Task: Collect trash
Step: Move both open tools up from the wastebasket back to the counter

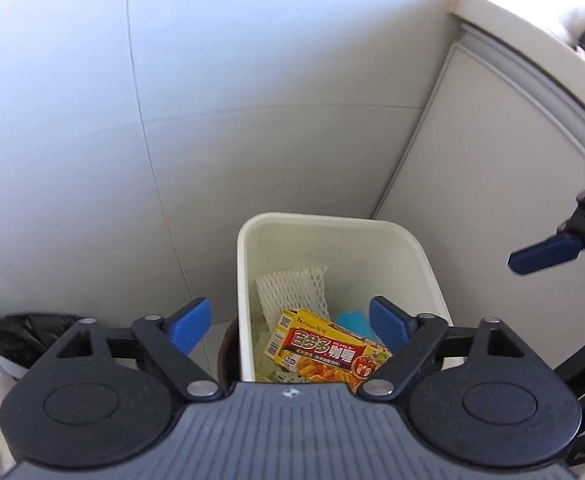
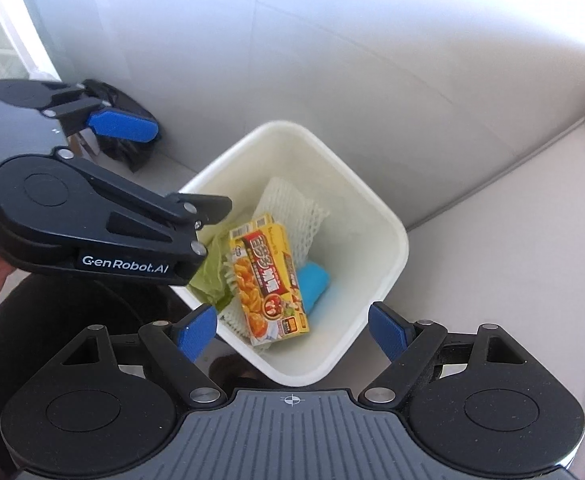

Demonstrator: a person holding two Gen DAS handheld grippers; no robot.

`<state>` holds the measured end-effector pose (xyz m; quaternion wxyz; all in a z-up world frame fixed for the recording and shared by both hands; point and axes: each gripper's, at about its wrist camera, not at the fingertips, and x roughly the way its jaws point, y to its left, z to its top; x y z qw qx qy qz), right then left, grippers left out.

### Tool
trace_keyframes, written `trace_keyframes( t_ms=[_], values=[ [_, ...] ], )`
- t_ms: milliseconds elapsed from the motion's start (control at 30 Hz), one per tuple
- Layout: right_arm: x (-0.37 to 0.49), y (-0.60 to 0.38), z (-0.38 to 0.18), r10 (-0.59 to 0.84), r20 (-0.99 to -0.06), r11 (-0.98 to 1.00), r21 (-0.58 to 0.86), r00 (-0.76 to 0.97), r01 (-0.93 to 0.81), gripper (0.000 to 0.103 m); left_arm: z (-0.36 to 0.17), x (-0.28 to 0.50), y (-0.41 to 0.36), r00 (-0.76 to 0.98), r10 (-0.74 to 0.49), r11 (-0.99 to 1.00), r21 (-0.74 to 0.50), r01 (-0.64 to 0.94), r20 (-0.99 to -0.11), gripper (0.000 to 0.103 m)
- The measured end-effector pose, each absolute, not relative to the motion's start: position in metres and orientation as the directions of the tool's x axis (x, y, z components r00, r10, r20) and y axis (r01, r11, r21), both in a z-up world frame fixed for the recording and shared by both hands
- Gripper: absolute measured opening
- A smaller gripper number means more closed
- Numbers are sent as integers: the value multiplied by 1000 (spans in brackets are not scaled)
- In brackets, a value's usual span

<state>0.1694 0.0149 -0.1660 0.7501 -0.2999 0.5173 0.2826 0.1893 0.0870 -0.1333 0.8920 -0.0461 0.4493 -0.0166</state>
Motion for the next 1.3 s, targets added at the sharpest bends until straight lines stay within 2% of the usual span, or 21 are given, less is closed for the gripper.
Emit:
trace_keyframes(
  t_ms=[300,633,1033,1300],
  values=[
    [149,6,-116,193,-899,653,-181,393,-735,90,-77,181,90,659,-70,997,-70,27,-749,101],
    [160,-47,-54,257,-820,730,-182,511,-658,91,-21,190,75,698,-77,997,-41,69,-712,102],
    [205,-161,-13,177,-701,878,-205,691,-432,94,9,244,4,732,-120,986,8,169,-670,102],
    [254,-250,-3,125,-639,969,-86,759,-232,98,33,296,-66,756,-188,966,20,257,-627,102]
  ],
)
